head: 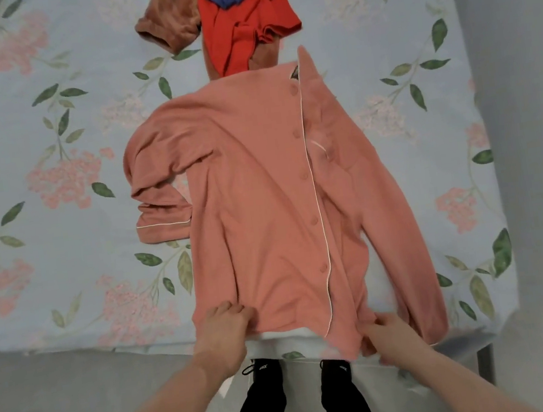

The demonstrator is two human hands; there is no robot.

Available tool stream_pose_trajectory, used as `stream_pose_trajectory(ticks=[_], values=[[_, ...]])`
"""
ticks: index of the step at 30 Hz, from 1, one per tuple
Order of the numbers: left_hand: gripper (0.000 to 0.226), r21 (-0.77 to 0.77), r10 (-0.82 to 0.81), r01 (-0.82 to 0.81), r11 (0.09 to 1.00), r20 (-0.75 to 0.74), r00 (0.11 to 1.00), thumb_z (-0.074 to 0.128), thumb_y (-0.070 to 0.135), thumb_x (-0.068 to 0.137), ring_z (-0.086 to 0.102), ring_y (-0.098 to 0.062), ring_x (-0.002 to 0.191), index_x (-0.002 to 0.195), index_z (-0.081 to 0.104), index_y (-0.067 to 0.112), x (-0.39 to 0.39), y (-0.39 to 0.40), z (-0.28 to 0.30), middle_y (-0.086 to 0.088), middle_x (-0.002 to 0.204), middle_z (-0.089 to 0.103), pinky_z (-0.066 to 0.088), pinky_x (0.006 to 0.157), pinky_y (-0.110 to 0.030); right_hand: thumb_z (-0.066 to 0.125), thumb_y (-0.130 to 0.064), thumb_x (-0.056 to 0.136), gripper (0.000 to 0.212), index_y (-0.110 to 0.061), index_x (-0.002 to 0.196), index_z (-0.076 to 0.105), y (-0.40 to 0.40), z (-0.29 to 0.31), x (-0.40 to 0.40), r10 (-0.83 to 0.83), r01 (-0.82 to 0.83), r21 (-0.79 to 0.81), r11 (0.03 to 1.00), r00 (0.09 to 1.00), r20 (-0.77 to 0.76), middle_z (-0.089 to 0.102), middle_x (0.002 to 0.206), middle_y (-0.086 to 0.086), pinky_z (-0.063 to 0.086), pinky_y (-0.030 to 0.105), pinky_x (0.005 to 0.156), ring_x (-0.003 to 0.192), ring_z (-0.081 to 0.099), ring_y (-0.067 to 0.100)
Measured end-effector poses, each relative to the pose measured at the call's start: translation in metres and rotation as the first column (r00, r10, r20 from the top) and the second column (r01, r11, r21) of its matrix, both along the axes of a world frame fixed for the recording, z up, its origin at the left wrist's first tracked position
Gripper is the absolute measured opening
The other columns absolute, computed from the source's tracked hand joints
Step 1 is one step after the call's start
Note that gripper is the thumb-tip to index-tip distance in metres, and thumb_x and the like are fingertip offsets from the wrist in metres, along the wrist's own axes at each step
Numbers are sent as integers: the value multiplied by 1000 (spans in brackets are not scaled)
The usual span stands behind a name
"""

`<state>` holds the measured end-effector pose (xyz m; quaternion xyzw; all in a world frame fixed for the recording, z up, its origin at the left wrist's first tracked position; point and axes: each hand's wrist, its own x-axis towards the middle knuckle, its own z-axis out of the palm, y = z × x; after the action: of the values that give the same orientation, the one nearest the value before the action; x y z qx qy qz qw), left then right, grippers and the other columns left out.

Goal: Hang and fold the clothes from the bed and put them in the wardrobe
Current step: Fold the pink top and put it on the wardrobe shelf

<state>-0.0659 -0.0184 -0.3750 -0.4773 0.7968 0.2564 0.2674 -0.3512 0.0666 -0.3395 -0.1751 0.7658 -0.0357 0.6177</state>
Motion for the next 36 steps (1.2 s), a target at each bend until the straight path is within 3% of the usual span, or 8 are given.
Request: stream_pose_trajectory(ticks=[5,9,12,17,21,28,31,36], values=[[37,16,-4,4,1000,-15,1000,70,6,72,64,-19,96,96,59,31,55,21,10,10,96,65,44,77,-29,67,-28,89,20,-9,80,67,28,-4,-15,179,-176,45,983,980,-86,73,73,4,52,31,57,64,66,18],[39,21,54,-52,998,-152,987,64,33,89,57,-20,115,126,54,27,49,21,19,10,127,54,46,95,-32,75,-38,82,41,-13,111,62,6,-4,-48,-152,43,-234,971,869,-471,70,106,3,50,43,89,100,66,30],[44,42,117,-110,993,-233,966,59,40,88,51,-16,121,130,49,31,21,12,20,14,133,44,46,98,-29,81,-42,78,78,-12,140,44,-14,-11,-79,-248,161,-219,962,849,-466,59,131,7,46,46,101,120,60,32],[56,90,99,-79,993,-247,964,56,45,83,47,-16,119,137,45,35,-40,-10,8,12,135,41,39,102,-31,59,-55,89,35,-23,102,63,-19,-32,-100,343,-341,88,936,829,-442,68,94,-3,51,38,87,100,65,29],[56,109,123,-91,990,-339,933,54,47,83,45,-17,121,137,46,35,-86,-29,6,11,137,40,40,105,-36,49,-25,99,24,-8,86,60,-43,-25,-123,125,-158,-29,987,866,-484,64,82,7,47,38,71,72,57,22],[75,312,70,-12,950,-176,982,56,51,87,20,-27,148,155,29,38,-111,-53,-4,8,167,9,26,121,-42,74,-54,84,58,-18,124,51,-58,-19,-144,127,-112,64,992,931,-341,62,119,7,45,34,85,104,63,26],[79,386,48,11,923,-144,988,57,53,88,11,-29,152,158,24,39,-114,-57,-9,10,168,0,18,125,-39,69,-56,85,43,-24,107,52,-48,-38,-118,341,-338,94,936,809,-478,65,113,4,43,34,85,107,62,27],[58,411,254,-110,905,-314,915,66,34,88,35,-16,144,145,52,30,-107,-95,-3,3,156,37,22,123,-27,52,-25,96,25,-7,87,67,-60,-42,-105,143,-162,-17,987,909,-391,73,93,12,51,37,80,82,62,26]])
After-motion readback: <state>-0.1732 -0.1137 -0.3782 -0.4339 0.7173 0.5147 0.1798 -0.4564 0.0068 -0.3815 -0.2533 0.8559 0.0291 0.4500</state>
